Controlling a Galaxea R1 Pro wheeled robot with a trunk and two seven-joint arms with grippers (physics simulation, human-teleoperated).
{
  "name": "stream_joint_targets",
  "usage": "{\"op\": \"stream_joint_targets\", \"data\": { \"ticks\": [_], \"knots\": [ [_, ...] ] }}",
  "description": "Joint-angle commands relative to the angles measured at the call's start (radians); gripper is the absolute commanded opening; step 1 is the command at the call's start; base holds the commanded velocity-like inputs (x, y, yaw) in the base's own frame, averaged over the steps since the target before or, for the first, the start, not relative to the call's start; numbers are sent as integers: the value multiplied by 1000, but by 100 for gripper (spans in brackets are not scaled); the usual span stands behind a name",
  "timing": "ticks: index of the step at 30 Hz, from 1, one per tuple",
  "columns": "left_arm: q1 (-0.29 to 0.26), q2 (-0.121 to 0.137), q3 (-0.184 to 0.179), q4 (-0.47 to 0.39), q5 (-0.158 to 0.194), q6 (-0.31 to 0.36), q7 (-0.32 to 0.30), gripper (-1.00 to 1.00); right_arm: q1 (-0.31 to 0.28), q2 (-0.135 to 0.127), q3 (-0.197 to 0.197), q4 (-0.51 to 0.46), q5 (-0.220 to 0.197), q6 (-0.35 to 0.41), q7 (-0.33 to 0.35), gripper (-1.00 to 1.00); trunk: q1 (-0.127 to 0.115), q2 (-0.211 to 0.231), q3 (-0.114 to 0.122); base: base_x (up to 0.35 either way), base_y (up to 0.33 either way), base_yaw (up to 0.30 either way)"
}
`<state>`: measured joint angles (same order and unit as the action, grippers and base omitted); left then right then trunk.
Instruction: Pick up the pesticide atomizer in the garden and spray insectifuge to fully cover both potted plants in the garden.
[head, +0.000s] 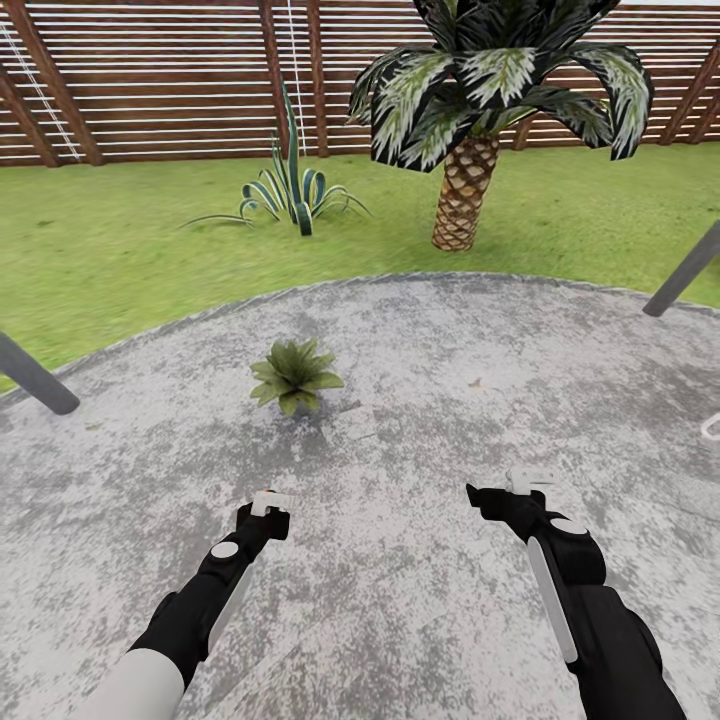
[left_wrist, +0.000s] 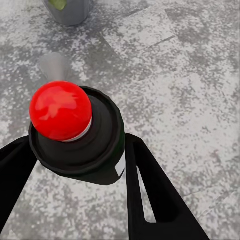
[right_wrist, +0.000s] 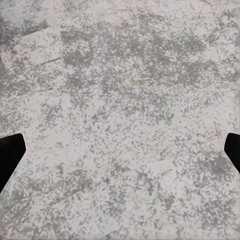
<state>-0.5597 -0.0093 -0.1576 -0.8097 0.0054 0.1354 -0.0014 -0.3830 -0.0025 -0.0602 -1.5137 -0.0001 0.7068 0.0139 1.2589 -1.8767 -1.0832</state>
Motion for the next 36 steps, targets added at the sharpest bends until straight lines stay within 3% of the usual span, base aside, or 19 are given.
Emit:
{"op": "stream_joint_targets", "data": {
  "ticks": [1, 12, 23, 36],
  "knots": [
    [0, 0, -1, -2, 0, 5, 0, -100, 0, 0, 0, -1, 0, 5, 1, 100, 0, 0, -1, 0, 0, 0],
    [0, 0, 3, -3, 6, 6, 0, -100, 0, 0, 0, -2, 0, 6, 1, 100, 0, 0, -1, 97, 73, 0],
    [0, 0, 0, -2, 5, 6, 0, -100, 0, 0, 0, -1, 0, 6, 1, 100, 0, 0, -1, 304, 177, 0],
    [0, 0, -1, -2, 0, 6, 0, -100, 0, 0, 0, -1, 0, 7, 1, 100, 0, 0, -1, 343, 10, 0]
  ]
}}
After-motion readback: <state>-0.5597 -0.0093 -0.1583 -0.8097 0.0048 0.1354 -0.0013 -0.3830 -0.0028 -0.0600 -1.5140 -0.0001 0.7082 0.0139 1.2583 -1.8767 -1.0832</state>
